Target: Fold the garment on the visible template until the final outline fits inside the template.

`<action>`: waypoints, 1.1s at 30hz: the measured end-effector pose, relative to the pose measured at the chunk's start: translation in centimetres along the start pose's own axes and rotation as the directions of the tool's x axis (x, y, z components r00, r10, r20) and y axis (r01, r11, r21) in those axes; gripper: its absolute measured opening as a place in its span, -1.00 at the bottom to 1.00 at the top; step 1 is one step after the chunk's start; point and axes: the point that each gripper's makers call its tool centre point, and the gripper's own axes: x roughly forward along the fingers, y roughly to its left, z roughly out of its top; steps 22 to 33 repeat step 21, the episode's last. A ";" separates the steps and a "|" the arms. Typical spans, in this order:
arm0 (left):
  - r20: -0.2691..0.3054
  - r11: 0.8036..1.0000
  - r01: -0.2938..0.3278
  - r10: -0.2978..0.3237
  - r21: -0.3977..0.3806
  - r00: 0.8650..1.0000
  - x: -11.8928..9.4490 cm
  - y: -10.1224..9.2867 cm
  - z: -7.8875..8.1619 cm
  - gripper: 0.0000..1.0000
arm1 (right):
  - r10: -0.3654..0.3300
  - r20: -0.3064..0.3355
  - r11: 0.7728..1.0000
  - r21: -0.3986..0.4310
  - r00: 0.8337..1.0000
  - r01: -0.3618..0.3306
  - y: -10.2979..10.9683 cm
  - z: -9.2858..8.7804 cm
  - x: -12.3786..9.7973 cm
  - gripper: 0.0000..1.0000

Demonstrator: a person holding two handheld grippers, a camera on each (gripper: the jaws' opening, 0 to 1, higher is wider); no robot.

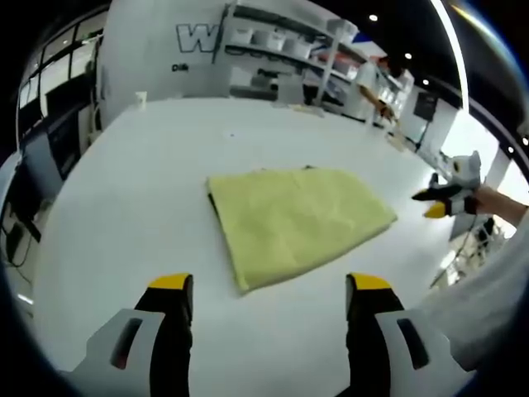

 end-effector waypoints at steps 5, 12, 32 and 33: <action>-0.006 1.000 0.005 -0.005 -0.007 1.000 -0.1 -0.2 -0.5 0.42 | 0.004 0.003 1.000 0.004 1.000 -0.004 0.4 -0.3 -0.5 0.24; -0.006 1.000 0.009 -0.009 -0.016 1.000 -0.2 -0.4 -0.5 0.41 | 0.006 0.007 1.000 0.013 1.000 -0.006 0.4 -0.3 -0.8 0.23; -0.010 1.000 0.016 -0.016 -0.012 1.000 -0.2 -0.4 -0.6 0.40 | 0.007 0.011 1.000 0.017 1.000 -0.007 0.8 -0.3 -0.8 0.22; -0.010 1.000 0.016 -0.016 -0.012 1.000 -0.2 -0.4 -0.6 0.40 | 0.007 0.011 1.000 0.017 1.000 -0.007 0.8 -0.3 -0.8 0.22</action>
